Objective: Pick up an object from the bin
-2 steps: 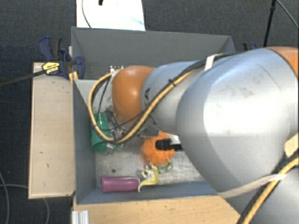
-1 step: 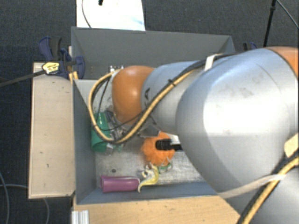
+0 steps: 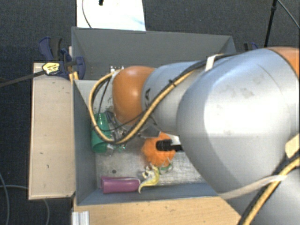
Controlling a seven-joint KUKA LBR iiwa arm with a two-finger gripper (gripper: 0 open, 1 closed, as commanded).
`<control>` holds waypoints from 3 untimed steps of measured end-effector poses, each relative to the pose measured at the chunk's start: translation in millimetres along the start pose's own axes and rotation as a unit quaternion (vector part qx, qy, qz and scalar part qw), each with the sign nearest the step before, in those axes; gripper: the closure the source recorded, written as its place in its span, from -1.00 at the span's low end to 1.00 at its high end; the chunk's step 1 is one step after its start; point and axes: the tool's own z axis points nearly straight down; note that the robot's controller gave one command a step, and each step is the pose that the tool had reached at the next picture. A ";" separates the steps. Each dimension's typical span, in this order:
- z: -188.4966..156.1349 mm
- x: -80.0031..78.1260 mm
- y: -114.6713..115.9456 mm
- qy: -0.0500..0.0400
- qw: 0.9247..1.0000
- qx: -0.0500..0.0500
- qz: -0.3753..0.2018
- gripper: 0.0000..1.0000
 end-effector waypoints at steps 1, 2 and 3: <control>0.0 0.0 0.0 0.000 1.000 0.000 0.001 1.00; 0.0 0.0 0.0 0.000 1.000 0.000 0.001 1.00; 0.0 0.1 0.0 0.000 1.000 0.000 0.001 1.00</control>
Offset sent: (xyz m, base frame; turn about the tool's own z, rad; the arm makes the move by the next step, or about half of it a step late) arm 0.0000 0.0000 0.0000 0.0000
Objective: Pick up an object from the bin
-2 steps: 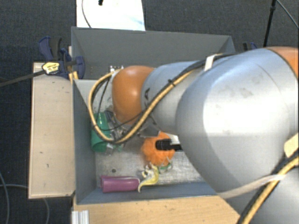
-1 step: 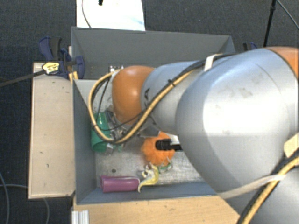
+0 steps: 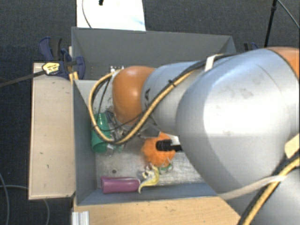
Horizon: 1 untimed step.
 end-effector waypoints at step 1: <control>0.0 0.0 0.0 0.000 1.000 0.000 0.000 1.00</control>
Offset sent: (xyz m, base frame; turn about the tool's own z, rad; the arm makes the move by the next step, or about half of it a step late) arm 0.0000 0.0000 0.0000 0.0000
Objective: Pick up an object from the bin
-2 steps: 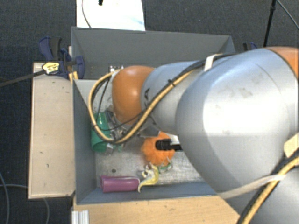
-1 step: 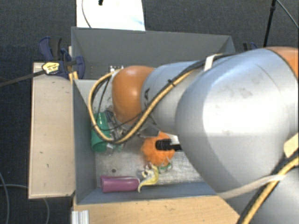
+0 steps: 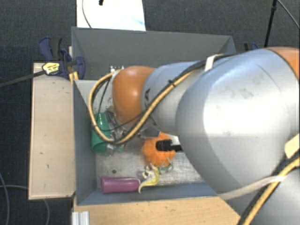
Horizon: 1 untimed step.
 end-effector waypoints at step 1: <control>0.0 0.0 0.0 0.000 1.000 0.000 0.000 1.00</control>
Offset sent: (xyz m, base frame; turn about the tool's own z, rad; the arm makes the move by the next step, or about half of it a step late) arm 0.0000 0.0000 0.0000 0.0000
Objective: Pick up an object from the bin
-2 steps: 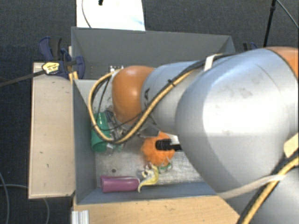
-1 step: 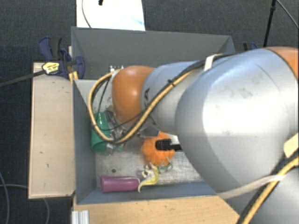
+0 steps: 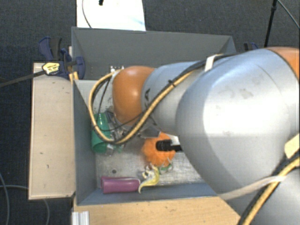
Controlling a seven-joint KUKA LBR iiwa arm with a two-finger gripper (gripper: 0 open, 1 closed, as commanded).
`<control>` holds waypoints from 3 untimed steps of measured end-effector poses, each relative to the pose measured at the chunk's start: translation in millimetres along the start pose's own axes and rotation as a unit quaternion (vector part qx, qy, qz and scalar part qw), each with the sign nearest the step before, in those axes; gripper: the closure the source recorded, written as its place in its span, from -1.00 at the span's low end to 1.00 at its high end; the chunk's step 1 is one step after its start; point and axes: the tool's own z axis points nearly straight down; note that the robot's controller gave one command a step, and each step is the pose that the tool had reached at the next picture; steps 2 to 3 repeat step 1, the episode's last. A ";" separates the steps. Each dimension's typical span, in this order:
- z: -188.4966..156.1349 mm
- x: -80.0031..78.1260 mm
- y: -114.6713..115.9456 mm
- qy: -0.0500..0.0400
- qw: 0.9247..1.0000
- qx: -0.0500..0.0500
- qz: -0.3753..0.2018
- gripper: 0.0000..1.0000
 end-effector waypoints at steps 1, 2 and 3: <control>0.0 0.0 0.0 0.000 1.000 0.000 0.000 1.00; 0.0 0.0 0.0 0.000 1.000 0.000 0.000 1.00; 0.0 0.0 0.0 0.000 1.000 0.000 0.000 1.00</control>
Offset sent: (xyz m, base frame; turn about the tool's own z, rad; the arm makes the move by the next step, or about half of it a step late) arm 0.0000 0.0000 0.0000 0.0000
